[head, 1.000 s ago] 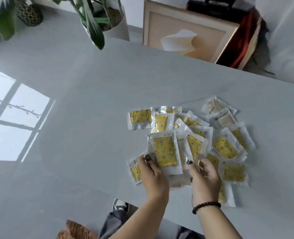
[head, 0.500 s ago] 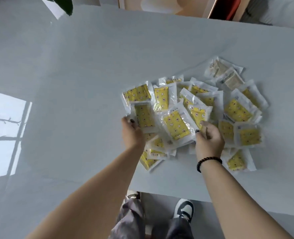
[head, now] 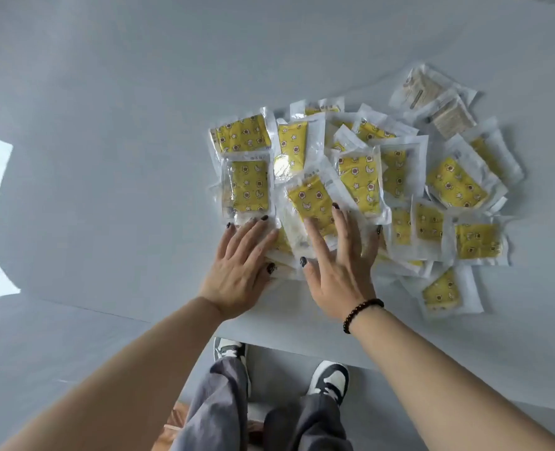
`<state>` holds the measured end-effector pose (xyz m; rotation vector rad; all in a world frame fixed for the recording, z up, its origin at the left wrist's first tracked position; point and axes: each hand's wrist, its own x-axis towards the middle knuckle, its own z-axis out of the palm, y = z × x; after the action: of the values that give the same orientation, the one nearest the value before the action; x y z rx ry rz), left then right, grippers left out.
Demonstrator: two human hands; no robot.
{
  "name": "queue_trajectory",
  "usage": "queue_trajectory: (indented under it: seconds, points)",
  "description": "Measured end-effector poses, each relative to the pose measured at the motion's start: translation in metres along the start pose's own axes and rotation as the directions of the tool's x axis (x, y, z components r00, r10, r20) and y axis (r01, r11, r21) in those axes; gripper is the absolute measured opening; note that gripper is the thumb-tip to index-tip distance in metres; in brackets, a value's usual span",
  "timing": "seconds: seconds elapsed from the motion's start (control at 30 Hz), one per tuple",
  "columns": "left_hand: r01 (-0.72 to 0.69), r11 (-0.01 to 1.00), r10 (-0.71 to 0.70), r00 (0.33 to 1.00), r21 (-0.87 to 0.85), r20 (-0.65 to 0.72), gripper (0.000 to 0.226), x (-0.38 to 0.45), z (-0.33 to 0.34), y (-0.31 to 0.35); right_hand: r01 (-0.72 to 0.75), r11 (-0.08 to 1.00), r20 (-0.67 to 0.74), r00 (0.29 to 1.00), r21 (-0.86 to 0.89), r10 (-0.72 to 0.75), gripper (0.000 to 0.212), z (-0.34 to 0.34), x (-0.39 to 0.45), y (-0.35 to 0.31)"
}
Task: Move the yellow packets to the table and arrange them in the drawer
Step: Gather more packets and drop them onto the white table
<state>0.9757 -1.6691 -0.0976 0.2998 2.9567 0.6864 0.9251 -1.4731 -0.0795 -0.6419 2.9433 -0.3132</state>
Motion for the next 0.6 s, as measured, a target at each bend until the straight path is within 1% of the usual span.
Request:
queue_trajectory:
  seconds: [0.1,0.17,0.27,0.37,0.47,0.6]
  points:
    - [-0.026,0.997,0.028,0.999,0.075,-0.029,0.060,-0.005,0.009,-0.004,0.082,0.997,0.016,0.997,-0.007,-0.082,0.067,0.024,-0.023,0.005]
    - [-0.037,0.994,0.043,0.997,0.100,-0.059,0.060,-0.003,0.008,-0.004,0.123,0.992,-0.016,0.992,0.004,-0.123,0.068,0.031,-0.023,0.008]
    - [-0.070,0.991,0.077,0.995,0.117,-0.062,0.058,-0.004,0.010,-0.004,0.126,0.991,-0.081,0.989,0.051,-0.121,0.064,0.033,-0.023,0.007]
    - [-0.108,0.983,0.117,0.992,0.148,-0.053,0.056,-0.006,0.013,-0.004,0.133,0.991,-0.122,0.984,0.030,-0.129,0.061,0.035,-0.021,0.008]
    - [-0.114,0.978,0.121,0.992,0.173,-0.032,0.058,-0.007,0.014,-0.005,0.136,0.991,-0.148,0.980,0.000,-0.135,0.059,0.036,-0.021,0.007]
    - [-0.144,0.968,0.140,0.990,0.204,0.033,0.065,-0.007,0.013,-0.007,0.152,0.988,-0.132,0.979,-0.040,-0.156,0.060,0.038,-0.020,0.007]
